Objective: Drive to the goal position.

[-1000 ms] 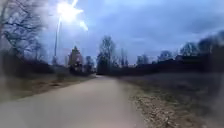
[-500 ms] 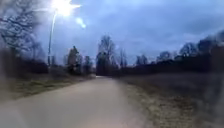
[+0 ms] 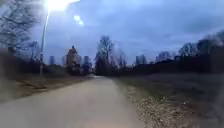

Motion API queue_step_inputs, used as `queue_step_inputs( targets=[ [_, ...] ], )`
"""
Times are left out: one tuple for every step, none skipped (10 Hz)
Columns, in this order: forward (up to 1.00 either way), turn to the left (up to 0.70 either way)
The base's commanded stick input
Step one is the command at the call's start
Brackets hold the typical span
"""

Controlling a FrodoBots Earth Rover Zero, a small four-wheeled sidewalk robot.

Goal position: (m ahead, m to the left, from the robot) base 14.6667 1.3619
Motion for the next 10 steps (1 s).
queue_step_inputs(
  targets=[
    [1.0,0.0],
    [1.0,0.0],
    [1.0,0.4],
    [1.0,0.4],
    [1.0,0.4],
    [1.0,0.4],
    [1.0,0.4],
    [1.0,0.31],
    [1.0,0.1],
    [1.0,0.0]
  ],
)
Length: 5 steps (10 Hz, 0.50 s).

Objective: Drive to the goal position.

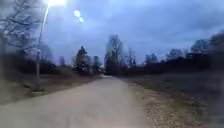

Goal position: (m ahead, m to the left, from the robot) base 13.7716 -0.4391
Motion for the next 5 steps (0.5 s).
queue_step_inputs(
  targets=[
    [1.0,0.0],
    [1.0,0.0],
    [1.0,0.0],
    [1.0,0.0],
    [1.0,0.15]
  ],
)
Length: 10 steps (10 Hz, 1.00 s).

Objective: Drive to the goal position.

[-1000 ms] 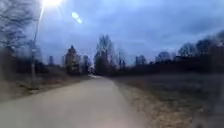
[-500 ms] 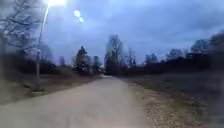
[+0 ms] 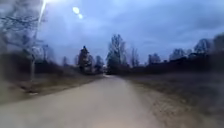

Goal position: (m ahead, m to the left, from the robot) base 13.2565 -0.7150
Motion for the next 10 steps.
queue_step_inputs(
  targets=[
    [1.0,0.38],
    [1.0,0.4],
    [1.0,0.18],
    [1.0,0.0],
    [1.0,0.0],
    [1.0,0.0],
    [1.0,0.0],
    [1.0,0.0],
    [1.0,0.0],
    [1.0,0.0]
  ],
)
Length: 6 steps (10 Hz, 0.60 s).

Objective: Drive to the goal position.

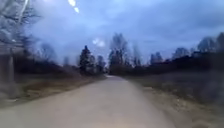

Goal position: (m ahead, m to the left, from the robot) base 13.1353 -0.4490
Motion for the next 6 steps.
queue_step_inputs(
  targets=[
    [1.0,0.0],
    [1.0,0.0],
    [1.0,0.0],
    [1.0,0.0],
    [1.0,0.0],
    [1.0,0.0]
  ],
)
